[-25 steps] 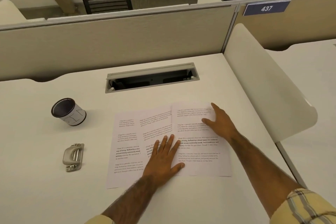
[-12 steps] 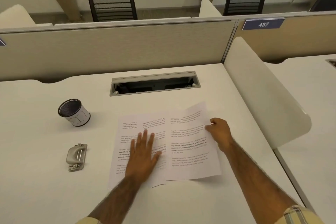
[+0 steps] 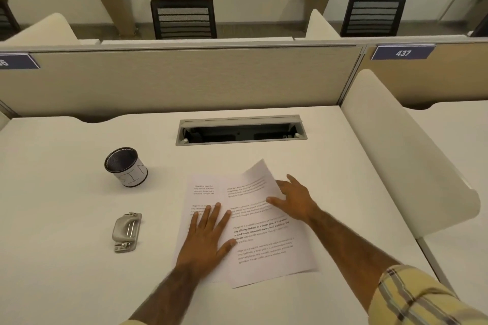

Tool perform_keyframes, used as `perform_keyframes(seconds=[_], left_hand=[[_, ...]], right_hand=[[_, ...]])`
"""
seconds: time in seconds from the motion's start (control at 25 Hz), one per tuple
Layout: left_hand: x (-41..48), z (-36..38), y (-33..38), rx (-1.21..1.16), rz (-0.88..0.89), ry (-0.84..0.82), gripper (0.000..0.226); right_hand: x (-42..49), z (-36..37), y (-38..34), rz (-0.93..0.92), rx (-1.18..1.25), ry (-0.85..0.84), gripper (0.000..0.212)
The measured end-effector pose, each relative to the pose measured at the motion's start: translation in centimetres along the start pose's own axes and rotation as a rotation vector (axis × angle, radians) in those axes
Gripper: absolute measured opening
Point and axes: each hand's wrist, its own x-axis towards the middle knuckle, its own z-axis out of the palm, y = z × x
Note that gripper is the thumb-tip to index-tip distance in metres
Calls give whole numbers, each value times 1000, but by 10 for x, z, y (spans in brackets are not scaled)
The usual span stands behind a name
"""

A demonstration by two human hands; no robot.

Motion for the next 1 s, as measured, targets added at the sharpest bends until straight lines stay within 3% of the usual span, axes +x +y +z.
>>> perform_keyframes(seconds=[0.12,0.4,0.52,0.68,0.76,1.0], left_hand=[[0,2,-2,-17,10,17,76],[0,4,0,-48,9,51,75],[0,7,1,-64,2,47,74],[0,6,4,-80,-26,41,74],[-2,4,9,-72,-43,33,74],[2,2,43,-114,-50,23,79]], right_hand=[[20,-11,-4,-66,-220,-97,92],[37,-12,0,-52,-395,-171,107],[28,-4,-5,-74,-300,-134,95],[0,2,-4,-6,370,33,67],[-16,7,4,69,555,154,61],[-57,10,44,273,577,315,9]])
